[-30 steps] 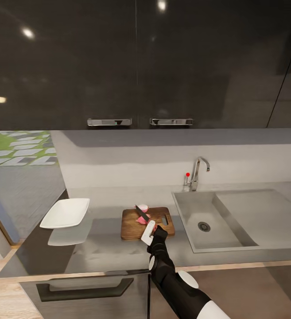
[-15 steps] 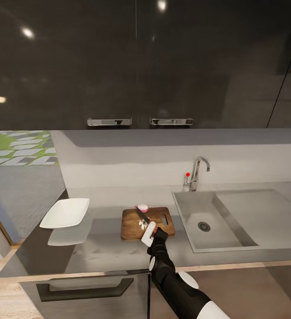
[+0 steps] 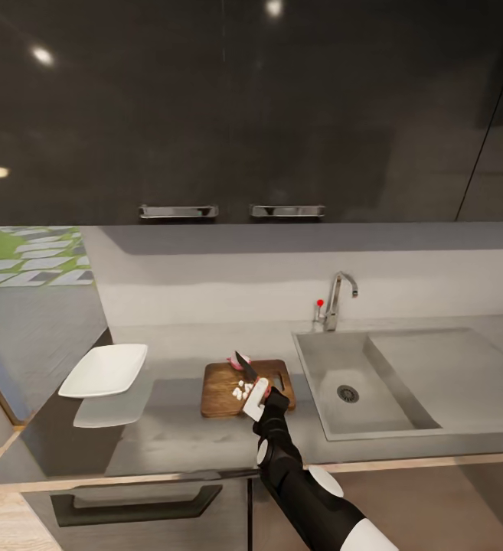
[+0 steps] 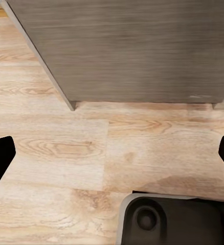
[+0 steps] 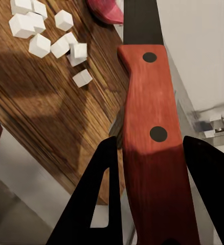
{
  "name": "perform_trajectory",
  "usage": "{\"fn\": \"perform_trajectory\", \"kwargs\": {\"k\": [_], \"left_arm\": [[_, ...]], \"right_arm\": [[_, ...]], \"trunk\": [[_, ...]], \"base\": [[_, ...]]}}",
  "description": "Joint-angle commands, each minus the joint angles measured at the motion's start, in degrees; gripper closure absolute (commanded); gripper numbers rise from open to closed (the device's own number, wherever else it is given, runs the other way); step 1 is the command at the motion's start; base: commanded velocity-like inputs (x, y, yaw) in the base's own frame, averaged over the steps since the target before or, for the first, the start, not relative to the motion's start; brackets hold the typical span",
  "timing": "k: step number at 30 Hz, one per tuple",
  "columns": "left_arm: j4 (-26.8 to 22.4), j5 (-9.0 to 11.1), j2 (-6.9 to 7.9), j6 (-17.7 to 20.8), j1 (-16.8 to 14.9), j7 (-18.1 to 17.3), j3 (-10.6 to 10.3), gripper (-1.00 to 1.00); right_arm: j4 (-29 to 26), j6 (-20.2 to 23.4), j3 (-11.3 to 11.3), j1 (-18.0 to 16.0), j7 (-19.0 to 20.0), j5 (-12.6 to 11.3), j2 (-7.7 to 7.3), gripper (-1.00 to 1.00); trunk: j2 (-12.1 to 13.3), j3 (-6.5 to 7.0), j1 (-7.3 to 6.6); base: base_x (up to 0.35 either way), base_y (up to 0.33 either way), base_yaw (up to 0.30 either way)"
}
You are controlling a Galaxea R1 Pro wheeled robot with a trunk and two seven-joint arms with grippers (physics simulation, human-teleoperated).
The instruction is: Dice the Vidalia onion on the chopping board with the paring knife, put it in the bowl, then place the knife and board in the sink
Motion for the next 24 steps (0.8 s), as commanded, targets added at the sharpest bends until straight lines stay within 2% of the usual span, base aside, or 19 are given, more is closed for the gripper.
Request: {"fn": "perform_trajectory", "kwargs": {"k": [1,22,24], "left_arm": [[-0.1,0.5,0.1,-0.1,0.0,0.2,-0.5,-1.0],[-0.2,0.5,0.07,-0.1,0.0,0.2,-0.5,-1.0],[-0.2,0.5,0.1,-0.1,0.0,0.2,-0.5,-1.0]], "right_arm": [[0.0,0.4,0.2,-0.1,-0.1,0.1,0.0,1.0],[0.8,0.8,0.2,0.0,0.3,0.0,0.0,1.0],[0.8,0.9,0.3,0.0,1.5,0.0,0.0,1.0]], "trunk": [[-0.1,-0.12,0.04],[-0.1,-0.12,0.04],[-0.1,-0.12,0.04]], "base": [[0.007,-0.008,0.0],[0.038,0.0,0.0],[0.0,0.0,0.0]]}}
